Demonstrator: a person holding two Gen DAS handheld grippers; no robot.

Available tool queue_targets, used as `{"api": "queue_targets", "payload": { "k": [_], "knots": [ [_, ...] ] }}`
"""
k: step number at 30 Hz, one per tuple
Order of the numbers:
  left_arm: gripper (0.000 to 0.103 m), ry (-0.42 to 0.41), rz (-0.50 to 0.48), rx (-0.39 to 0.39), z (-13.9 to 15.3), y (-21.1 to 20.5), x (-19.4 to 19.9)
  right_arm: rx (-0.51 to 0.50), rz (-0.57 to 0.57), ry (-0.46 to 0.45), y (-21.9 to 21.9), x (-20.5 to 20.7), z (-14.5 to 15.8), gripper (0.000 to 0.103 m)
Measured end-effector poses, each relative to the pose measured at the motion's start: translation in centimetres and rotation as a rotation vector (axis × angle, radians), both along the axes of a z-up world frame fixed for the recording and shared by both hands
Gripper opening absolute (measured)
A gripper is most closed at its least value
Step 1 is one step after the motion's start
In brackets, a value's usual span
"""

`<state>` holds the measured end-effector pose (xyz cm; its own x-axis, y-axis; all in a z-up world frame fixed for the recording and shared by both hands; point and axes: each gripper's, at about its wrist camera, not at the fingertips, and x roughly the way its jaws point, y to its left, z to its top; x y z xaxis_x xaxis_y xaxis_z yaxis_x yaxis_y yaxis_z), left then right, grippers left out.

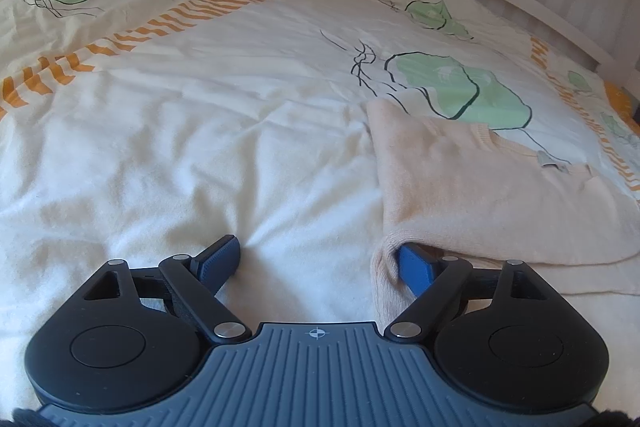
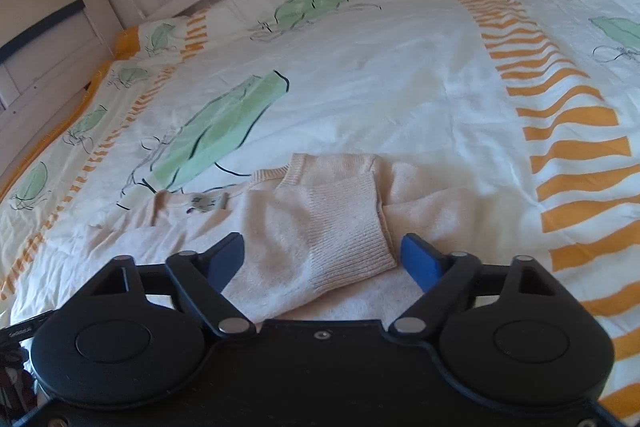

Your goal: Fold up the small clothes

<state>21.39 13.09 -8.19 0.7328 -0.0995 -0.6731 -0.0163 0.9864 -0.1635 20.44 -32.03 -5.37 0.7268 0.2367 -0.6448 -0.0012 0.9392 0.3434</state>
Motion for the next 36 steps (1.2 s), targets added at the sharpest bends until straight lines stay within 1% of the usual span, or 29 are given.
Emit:
{"api": "queue_targets", "payload": {
  "k": [1,2,3,4,5,6,7,11,13,15,18,20,21,22,26,27,28,30,33,34,36],
  "knots": [
    [0.084,0.000,-0.002,-0.001,0.0,0.0,0.0,0.000,-0.006,0.015,0.1,0.2,-0.3,0.073],
    [0.084,0.002,-0.004,-0.002,0.0,0.0,0.1,0.001,-0.014,0.024,0.1,0.3,-0.5,0.070],
    [0.085,0.003,-0.006,-0.002,0.0,0.0,0.1,0.003,-0.022,0.027,0.1,0.3,-0.6,0.065],
    [0.085,0.003,-0.007,-0.003,0.0,0.1,0.1,0.011,-0.028,0.030,0.0,0.3,-0.6,0.057],
    [0.085,0.003,-0.007,-0.004,0.0,0.1,0.1,0.022,-0.030,0.032,0.0,0.2,-0.5,0.048],
    [0.085,0.003,-0.008,-0.005,0.0,0.1,0.1,0.038,-0.029,0.035,-0.1,0.2,-0.3,0.023],
    [0.086,0.003,-0.009,-0.006,0.0,0.1,0.1,0.059,-0.026,0.031,-0.2,-0.1,0.0,0.020],
    [0.086,0.006,-0.012,-0.010,0.0,0.2,0.1,0.067,-0.007,-0.012,-0.1,-2.3,2.1,0.020],
    [0.086,0.007,-0.017,-0.010,0.0,0.2,0.1,0.070,-0.003,-0.016,-0.2,-3.5,2.6,0.020],
    [0.086,0.007,-0.022,-0.010,0.0,0.3,0.2,0.051,-0.005,0.002,-0.2,-4.2,2.4,0.020],
    [0.087,0.012,-0.029,-0.007,0.0,0.2,0.3,-0.013,-0.008,0.040,-0.1,-4.1,1.1,0.021],
    [0.087,0.020,-0.038,-0.002,0.2,0.2,0.4,-0.007,-0.022,0.061,-0.4,-3.9,0.2,0.025],
    [0.087,0.025,-0.046,0.003,0.3,0.2,0.5,-0.008,-0.038,0.062,-0.6,-3.9,0.0,0.031],
    [0.087,0.029,-0.054,0.007,0.4,0.2,0.5,-0.016,-0.053,0.055,-0.7,-4.0,-0.2,0.030],
    [0.087,0.038,-0.073,0.007,0.5,0.6,0.6,-0.052,-0.067,0.017,-1.1,-4.8,0.3,0.035],
    [0.087,0.039,-0.074,0.006,0.5,0.6,0.6,-0.058,-0.071,0.009,-1.2,-4.9,0.5,0.037],
    [0.087,0.039,-0.072,0.006,0.5,0.6,0.5,-0.066,-0.077,0.001,-1.4,-5.1,0.7,0.042],
    [0.087,0.040,-0.068,0.007,0.5,0.6,0.5,-0.073,-0.083,-0.014,-1.7,-5.5,1.2,0.047],
    [0.087,0.041,-0.065,0.002,0.5,0.6,0.5,-0.059,-0.075,-0.020,-2.1,-5.4,1.2,0.047],
    [0.087,0.042,-0.064,0.001,0.6,0.6,0.5,-0.059,-0.077,-0.019,-2.2,-5.4,1.2,0.049],
    [0.087,0.045,-0.062,-0.003,0.6,0.7,0.6,-0.060,-0.075,-0.014,-2.1,-5.1,0.9,0.049]
  ]
}}
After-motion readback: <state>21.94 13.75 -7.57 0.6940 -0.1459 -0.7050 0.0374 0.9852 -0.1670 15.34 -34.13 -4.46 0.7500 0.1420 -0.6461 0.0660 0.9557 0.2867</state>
